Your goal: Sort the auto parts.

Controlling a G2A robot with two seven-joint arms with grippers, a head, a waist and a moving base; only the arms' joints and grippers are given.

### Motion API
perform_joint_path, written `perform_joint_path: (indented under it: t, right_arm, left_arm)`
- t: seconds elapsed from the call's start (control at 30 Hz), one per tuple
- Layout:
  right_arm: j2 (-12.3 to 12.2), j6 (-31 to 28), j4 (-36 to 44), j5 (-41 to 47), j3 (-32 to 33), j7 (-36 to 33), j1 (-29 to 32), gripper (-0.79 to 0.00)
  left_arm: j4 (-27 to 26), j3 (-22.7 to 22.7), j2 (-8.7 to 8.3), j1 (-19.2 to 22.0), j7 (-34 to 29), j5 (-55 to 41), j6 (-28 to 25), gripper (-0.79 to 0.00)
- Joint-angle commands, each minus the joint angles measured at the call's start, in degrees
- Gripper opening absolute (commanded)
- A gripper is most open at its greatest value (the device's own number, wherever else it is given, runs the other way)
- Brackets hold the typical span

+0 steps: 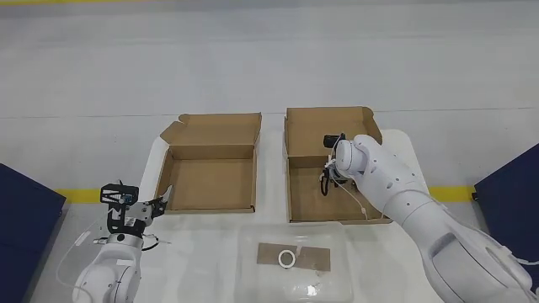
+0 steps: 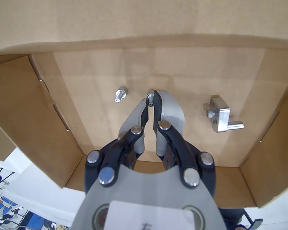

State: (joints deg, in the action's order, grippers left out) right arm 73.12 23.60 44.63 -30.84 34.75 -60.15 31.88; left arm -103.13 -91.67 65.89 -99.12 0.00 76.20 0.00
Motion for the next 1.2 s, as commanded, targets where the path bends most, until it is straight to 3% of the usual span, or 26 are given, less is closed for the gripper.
perform_joint_path:
  t: [0.0,0.3,0.63,0.9,1.17]
  right_arm:
    - [0.2,0.0,-0.3,-0.2,0.1,0.0,0.0,-0.785]
    - [0.7,-0.3,-1.1,-1.1,0.7,-0.3,-0.1,-0.779]
    - [0.9,-0.5,-0.9,-2.1,1.7,-0.7,0.2,-0.625]
    - [0.8,-0.3,-0.1,-3.2,2.7,-1.3,0.5,-0.588]
    - [-0.5,1.5,6.1,-6.3,4.9,-2.9,1.6,-0.456]
  left_arm:
    - [0.0,0.0,0.00,0.0,0.0,0.0,0.0,0.000]
    - [0.0,0.0,0.00,0.0,0.0,0.0,0.0,0.000]
    - [0.0,0.0,0.00,0.0,0.0,0.0,0.0,0.000]
    - [0.0,0.0,0.00,0.0,0.0,0.0,0.0,0.000]
    - [0.0,0.0,0.00,0.0,0.0,0.0,0.0,0.000]
